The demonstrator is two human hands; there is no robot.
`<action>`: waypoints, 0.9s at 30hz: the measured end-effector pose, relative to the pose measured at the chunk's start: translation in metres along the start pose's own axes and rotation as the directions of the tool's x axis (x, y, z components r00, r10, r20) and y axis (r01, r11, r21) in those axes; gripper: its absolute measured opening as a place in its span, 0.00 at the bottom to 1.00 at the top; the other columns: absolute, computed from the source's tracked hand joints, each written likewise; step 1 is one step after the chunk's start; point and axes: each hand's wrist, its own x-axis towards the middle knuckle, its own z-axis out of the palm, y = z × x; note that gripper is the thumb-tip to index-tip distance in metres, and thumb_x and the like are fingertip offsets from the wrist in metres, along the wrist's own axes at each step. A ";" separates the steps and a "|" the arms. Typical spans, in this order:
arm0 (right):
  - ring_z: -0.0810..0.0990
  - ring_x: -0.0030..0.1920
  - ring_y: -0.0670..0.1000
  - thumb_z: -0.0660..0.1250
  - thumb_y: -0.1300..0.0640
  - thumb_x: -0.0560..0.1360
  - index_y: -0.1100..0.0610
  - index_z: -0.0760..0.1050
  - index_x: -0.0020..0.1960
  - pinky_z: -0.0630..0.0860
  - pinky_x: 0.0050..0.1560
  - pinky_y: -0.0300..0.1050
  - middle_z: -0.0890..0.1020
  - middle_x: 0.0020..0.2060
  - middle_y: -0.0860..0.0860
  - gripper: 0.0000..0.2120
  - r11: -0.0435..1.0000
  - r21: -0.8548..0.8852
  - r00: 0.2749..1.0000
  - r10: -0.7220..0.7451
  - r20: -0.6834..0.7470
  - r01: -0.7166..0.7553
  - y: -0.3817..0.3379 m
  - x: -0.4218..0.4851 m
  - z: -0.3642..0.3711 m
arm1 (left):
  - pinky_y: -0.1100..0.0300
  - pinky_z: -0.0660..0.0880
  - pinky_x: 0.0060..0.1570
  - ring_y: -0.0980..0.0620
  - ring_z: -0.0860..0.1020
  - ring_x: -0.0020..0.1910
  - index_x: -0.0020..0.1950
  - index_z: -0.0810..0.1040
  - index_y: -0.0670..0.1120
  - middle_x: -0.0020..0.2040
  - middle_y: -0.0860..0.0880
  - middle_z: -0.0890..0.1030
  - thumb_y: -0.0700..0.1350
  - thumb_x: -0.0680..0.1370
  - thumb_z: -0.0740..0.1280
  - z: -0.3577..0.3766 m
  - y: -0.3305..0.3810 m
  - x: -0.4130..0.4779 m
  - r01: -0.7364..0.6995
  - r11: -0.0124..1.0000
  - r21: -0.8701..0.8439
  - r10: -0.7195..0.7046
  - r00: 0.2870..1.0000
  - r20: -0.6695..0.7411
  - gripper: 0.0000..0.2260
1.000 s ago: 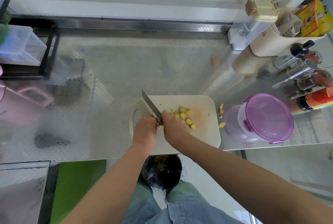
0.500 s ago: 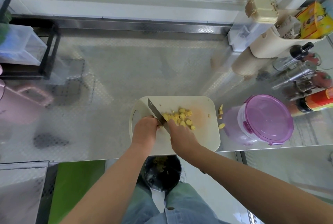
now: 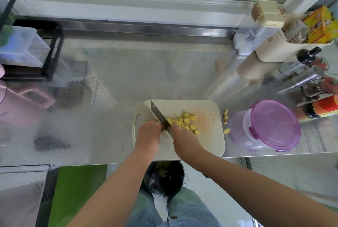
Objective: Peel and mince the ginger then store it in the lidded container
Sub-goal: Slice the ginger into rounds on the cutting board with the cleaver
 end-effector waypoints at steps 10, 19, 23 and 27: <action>0.72 0.39 0.58 0.56 0.70 0.76 0.57 0.61 0.60 0.66 0.35 0.47 0.70 0.37 0.53 0.16 1.000 0.013 1.000 0.002 -0.007 -0.002 0.001 -0.002 0.007 | 0.56 0.73 0.47 0.46 0.78 0.51 0.54 0.83 0.45 0.50 0.46 0.81 0.42 0.79 0.63 -0.002 0.001 0.001 0.006 1.000 -0.009 -0.006 1.000 -0.007 0.10; 0.71 0.36 0.58 0.55 0.69 0.77 0.56 0.62 0.56 0.61 0.30 0.46 0.70 0.37 0.52 0.12 0.999 0.019 0.999 -0.029 -0.041 0.029 -0.012 0.014 0.003 | 0.56 0.73 0.47 0.46 0.77 0.52 0.54 0.83 0.45 0.51 0.46 0.81 0.43 0.80 0.62 -0.003 0.002 0.000 0.009 1.000 -0.029 -0.008 1.000 0.004 0.10; 0.70 0.37 0.57 0.55 0.70 0.77 0.56 0.61 0.57 0.63 0.34 0.48 0.69 0.36 0.52 0.14 1.000 0.019 0.999 -0.008 -0.033 0.009 -0.005 0.006 0.008 | 0.55 0.74 0.48 0.46 0.78 0.50 0.53 0.84 0.45 0.50 0.45 0.81 0.43 0.79 0.63 -0.005 0.001 -0.001 0.005 0.998 -0.068 -0.006 1.000 -0.007 0.10; 0.69 0.36 0.57 0.54 0.70 0.77 0.57 0.62 0.59 0.64 0.35 0.49 0.69 0.36 0.53 0.14 1.000 0.022 1.000 -0.001 -0.019 0.001 0.007 -0.004 0.016 | 0.53 0.73 0.47 0.45 0.78 0.49 0.51 0.83 0.44 0.48 0.45 0.81 0.42 0.79 0.64 -0.006 0.000 -0.002 -0.002 0.996 -0.089 0.001 1.000 -0.011 0.09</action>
